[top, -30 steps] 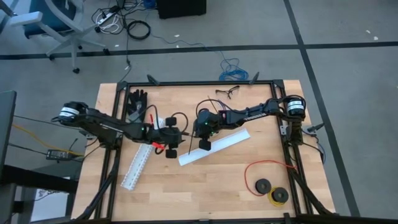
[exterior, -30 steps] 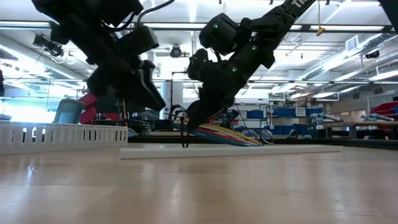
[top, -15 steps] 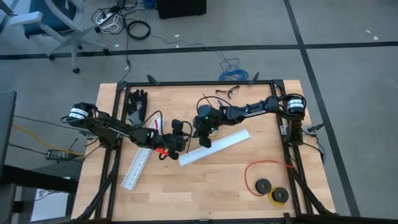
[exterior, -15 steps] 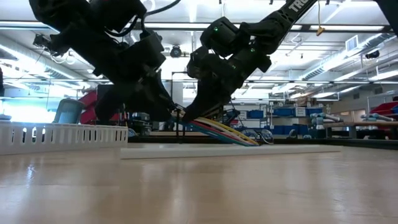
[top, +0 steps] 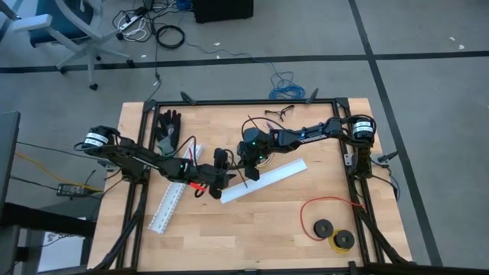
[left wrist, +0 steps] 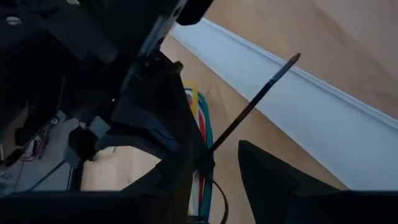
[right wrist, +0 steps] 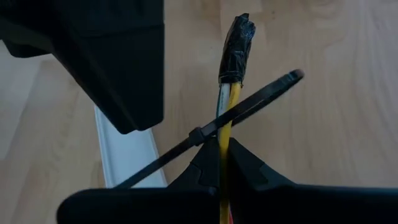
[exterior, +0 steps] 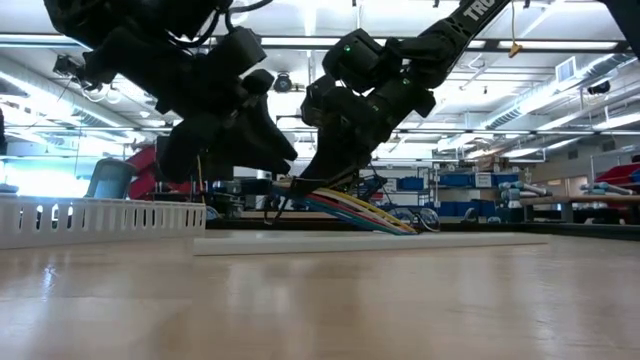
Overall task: Ziptie cables
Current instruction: Wrap the cables together using a zip tie
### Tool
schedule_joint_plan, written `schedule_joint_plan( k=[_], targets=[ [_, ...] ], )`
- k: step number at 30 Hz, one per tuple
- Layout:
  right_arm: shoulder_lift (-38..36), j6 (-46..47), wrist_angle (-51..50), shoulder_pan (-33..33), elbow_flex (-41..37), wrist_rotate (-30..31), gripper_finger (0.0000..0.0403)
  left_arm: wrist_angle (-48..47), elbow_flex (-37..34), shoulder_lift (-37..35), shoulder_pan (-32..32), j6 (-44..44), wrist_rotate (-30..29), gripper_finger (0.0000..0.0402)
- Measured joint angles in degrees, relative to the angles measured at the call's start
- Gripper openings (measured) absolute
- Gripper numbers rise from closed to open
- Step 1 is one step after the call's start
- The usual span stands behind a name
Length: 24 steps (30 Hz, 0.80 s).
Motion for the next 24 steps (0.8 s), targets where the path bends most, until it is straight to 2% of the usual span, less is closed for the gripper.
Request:
schedule_joint_plan(
  k=[7,11,16,24],
  targets=[
    [0.0,1.08,0.72,-0.11,0.0,-0.25,0.0004,-0.19,0.0,0.04,0.0,-0.12,1.46,0.0135],
    [0.0,2.45,3.12,-0.39,0.0,-0.74,0.0004,1.37,0.03,2.49,0.02,0.94,1.02,0.0135],
    [0.0,2.6,2.46,-0.39,0.0,-0.86,0.0004,4.9,0.13,6.0,-0.65,4.57,-5.13,0.0135],
    [0.02,2.6,2.32,-0.85,0.0,-0.98,0.0004,7.69,0.17,6.51,-0.9,9.18,-7.47,0.0135]
  ],
)
